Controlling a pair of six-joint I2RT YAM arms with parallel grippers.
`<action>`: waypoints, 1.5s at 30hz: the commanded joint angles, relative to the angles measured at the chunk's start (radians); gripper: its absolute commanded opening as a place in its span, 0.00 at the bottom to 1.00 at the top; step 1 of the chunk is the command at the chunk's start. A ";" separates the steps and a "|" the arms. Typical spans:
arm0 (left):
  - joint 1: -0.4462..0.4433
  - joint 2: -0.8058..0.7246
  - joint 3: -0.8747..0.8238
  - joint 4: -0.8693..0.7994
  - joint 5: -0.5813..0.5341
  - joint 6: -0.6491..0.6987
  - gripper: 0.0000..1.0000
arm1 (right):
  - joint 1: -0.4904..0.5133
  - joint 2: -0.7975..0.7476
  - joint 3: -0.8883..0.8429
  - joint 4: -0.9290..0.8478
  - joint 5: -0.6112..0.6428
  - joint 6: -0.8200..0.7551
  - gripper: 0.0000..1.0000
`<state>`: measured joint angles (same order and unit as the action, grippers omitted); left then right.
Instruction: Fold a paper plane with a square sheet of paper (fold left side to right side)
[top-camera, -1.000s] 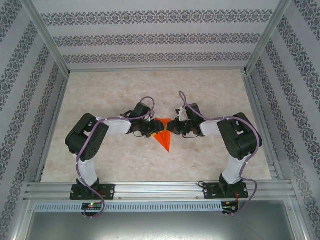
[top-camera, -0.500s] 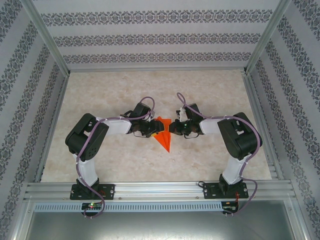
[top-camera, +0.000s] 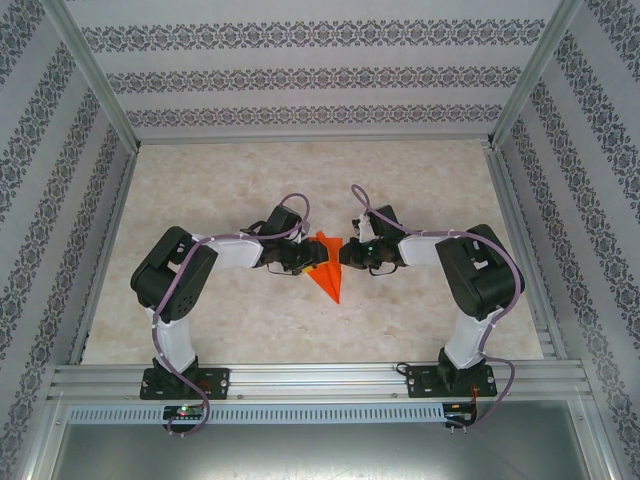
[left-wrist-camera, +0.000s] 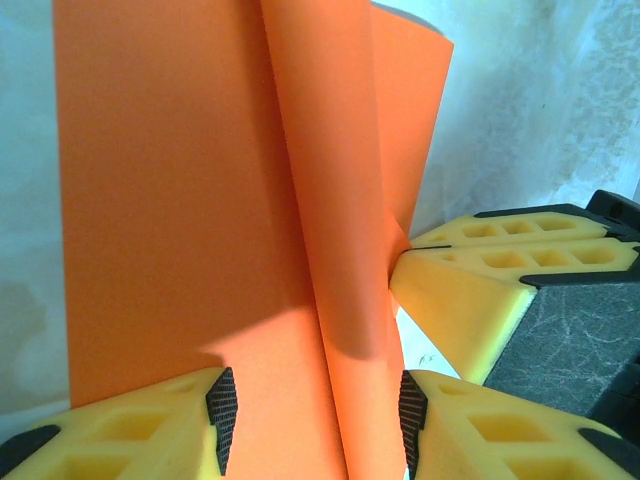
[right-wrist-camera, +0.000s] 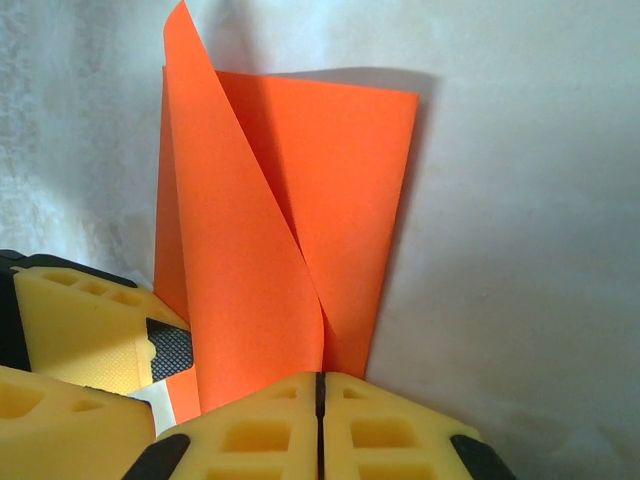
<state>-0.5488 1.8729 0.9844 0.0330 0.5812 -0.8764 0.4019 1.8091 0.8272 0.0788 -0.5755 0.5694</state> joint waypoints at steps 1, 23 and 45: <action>-0.011 0.044 -0.002 -0.065 -0.044 0.033 0.50 | 0.005 -0.017 0.020 -0.035 0.041 -0.033 0.08; -0.010 -0.087 0.068 -0.139 -0.036 0.092 0.37 | 0.036 0.002 0.035 -0.137 0.113 -0.082 0.04; -0.010 0.128 0.188 -0.133 0.000 0.114 0.24 | 0.051 0.006 0.060 -0.201 0.157 -0.122 0.03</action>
<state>-0.5507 1.9919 1.1694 -0.0677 0.5976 -0.7891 0.4431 1.8069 0.8883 -0.0418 -0.4850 0.4801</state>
